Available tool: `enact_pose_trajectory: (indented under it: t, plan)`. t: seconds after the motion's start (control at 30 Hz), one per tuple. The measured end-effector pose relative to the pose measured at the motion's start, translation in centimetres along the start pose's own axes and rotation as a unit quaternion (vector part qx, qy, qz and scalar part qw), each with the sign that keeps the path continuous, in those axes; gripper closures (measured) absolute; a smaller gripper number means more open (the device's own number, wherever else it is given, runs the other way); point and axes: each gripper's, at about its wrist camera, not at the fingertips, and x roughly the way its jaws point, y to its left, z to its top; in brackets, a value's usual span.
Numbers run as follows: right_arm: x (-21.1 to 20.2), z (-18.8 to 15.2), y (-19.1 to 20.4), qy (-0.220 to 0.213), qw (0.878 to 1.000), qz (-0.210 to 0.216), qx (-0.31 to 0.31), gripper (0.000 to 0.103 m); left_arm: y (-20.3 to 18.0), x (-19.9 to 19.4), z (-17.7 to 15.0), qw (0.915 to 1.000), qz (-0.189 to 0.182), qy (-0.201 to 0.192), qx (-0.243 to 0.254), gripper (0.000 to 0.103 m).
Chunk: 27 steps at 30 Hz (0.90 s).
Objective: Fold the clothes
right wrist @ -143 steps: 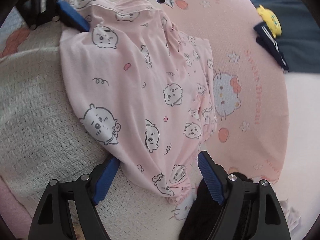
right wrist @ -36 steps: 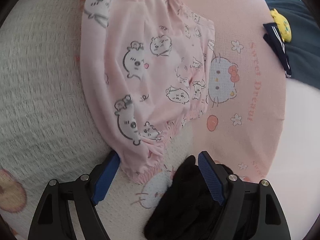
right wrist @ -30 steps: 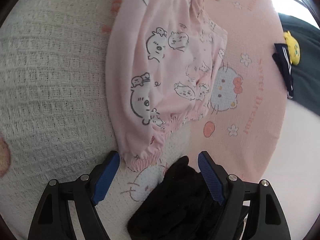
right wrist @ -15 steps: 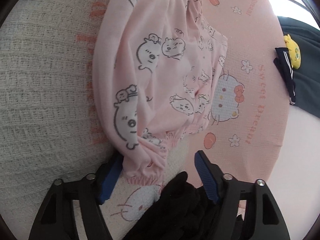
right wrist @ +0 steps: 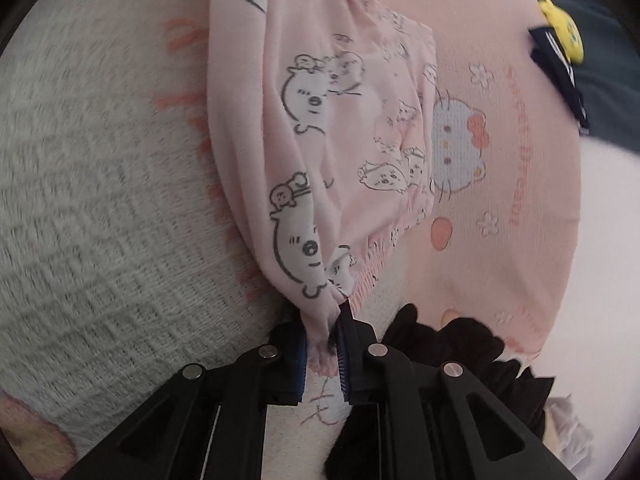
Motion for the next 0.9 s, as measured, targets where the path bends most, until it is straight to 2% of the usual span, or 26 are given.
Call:
enact_pose_trajectory:
  t: [0.13,0.23,0.37,0.5,0.6,0.7,0.9]
  plan:
    - [-0.7,0.2,-2.6,-0.002,0.994,0.066,0.087,0.090,1.9,-1.2,0.4,0.9994,-0.015,-0.013,-0.030,0.088]
    - [-1.5,0.3,-3.9,-0.009,0.989,0.085,0.119,0.091,2.9,-1.7,0.5,0.9990,-0.009,-0.017,-0.040,0.088]
    - [-1.2,0.8,-5.3,-0.013,0.989,0.085,0.125,0.091,4.0,-2.2,0.5,0.9982,-0.004,-0.025,-0.054,0.088]
    - [-1.7,0.5,-6.2,-0.015,0.983,0.110,0.145,0.091,4.1,-3.1,0.5,0.9978,0.011,-0.040,-0.051,0.088]
    - [-2.8,0.2,-6.1,-0.017,0.984,0.120,0.131,0.091,4.4,-4.6,0.2,0.9965,0.023,-0.064,-0.049,0.088]
    - [-4.0,-0.1,-5.7,-0.017,0.988,0.108,0.113,0.091,4.7,-5.9,0.0,0.9957,0.019,-0.076,-0.049,0.088]
    - [-5.4,-0.1,-6.7,-0.024,0.987,0.105,0.120,0.091,5.3,-8.2,-1.0,0.9938,0.009,-0.091,-0.063,0.088]
